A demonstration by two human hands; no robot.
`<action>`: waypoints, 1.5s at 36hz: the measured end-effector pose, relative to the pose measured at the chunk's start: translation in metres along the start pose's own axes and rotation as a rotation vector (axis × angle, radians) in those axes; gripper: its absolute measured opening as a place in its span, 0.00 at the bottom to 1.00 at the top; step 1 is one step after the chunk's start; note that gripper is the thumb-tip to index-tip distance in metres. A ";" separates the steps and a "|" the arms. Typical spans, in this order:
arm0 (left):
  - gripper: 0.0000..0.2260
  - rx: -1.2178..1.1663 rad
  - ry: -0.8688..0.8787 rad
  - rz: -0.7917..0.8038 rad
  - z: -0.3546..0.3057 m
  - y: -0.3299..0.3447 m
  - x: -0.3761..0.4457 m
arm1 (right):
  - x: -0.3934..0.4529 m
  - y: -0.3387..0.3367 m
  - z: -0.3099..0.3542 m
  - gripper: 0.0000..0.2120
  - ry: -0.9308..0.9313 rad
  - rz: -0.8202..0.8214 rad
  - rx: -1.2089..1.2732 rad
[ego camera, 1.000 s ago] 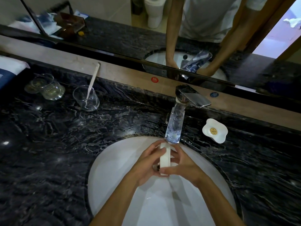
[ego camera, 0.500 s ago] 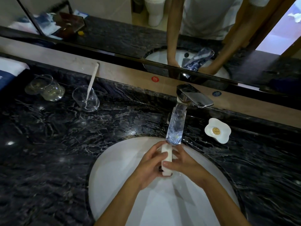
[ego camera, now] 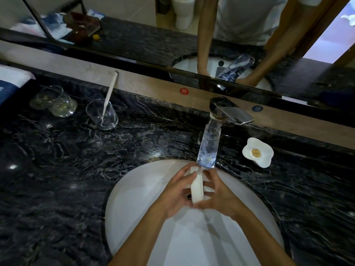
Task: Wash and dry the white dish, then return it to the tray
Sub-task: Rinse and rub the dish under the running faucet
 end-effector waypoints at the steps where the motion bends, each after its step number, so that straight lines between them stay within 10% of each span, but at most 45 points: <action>1: 0.14 -0.001 0.002 0.003 -0.001 0.000 0.001 | 0.000 0.000 0.000 0.48 -0.011 -0.002 -0.019; 16: 0.18 -0.064 0.149 -0.068 0.007 -0.017 0.008 | 0.009 0.008 -0.005 0.23 0.191 0.064 0.387; 30: 0.11 0.042 0.037 -0.057 0.006 -0.010 0.010 | -0.004 0.006 -0.001 0.44 0.018 -0.028 0.108; 38: 0.24 0.027 0.006 -0.080 0.017 -0.023 0.013 | -0.005 0.009 0.016 0.44 -0.125 -0.116 -0.254; 46: 0.25 -0.100 0.046 -0.035 0.019 -0.039 0.015 | -0.005 -0.016 -0.038 0.15 0.105 -0.311 0.339; 54: 0.25 0.015 0.054 -0.092 0.027 -0.041 0.013 | -0.004 -0.019 -0.048 0.13 0.141 -0.297 0.499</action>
Point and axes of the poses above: each hand's wrist, its own x-axis towards the middle knuckle, its own y-axis out of the palm, z = x × y, the point moved 8 cm from there along x, towards the middle knuckle, and after that the axes turned 1 degree about -z, right-handed, at the moved point
